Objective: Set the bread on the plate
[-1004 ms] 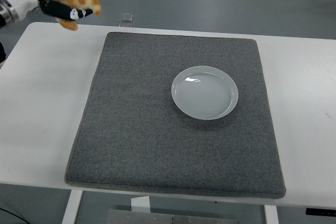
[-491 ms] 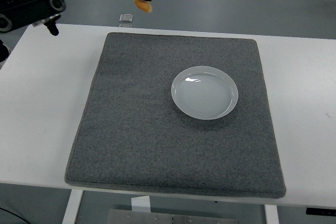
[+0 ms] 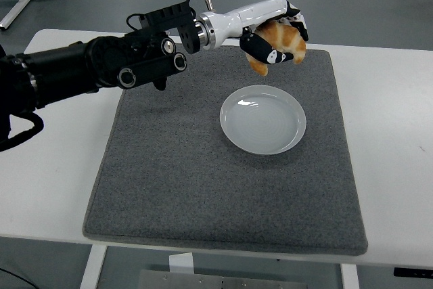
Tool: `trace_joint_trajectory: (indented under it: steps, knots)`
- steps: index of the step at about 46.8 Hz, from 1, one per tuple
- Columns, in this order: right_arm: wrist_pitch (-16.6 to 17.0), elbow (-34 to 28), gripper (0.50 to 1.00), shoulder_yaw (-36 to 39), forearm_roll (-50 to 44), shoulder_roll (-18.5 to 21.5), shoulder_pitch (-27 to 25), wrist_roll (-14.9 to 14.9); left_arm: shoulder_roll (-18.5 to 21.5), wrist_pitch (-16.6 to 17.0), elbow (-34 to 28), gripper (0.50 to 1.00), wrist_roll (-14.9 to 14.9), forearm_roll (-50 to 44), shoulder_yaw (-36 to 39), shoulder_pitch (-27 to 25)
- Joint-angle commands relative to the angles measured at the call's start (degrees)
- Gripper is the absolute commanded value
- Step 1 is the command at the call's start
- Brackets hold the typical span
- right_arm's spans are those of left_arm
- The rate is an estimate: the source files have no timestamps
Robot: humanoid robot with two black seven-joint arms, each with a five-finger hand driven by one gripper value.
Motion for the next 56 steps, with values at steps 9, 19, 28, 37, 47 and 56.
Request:
trace_joint_trajectory:
  steps: [9,19,28,37,47,56]
  knots:
    - [0.0,0.0,0.952,-0.1,-0.1,0.0,0.0,0.0,-3.2,2.9,0.0,0.500,-0.1,2.6,0.2,6.3]
    - [0.0,-0.1,0.952,-0.1,-0.1,0.0,0.0,0.0,-3.5,3.9,0.2,0.500,-0.1,2.7,0.1,10.4]
    - [0.0,0.0,0.952,-0.1,-0.1,0.0,0.0,0.0,-5.5,4.3,2.7,0.500,-0.1,2.6,0.1,13.8]
    - [0.0,0.0,0.952,-0.1,-0.1,0.0,0.0,0.0,-5.7,4.9,4.9,0.500,-0.2,2.5,0.1,14.4]
    - [0.0,-0.1,0.952,-0.1,-0.1,0.0,0.0,0.0,-5.8,5.0,6.9,0.500,-0.2,1.9,0.0,14.4]
    - [0.0,-0.1,0.952,-0.1,0.0,0.0,0.0,0.0,-5.9,5.1,7.1,0.500,-0.2,1.6,-0.5,15.3]
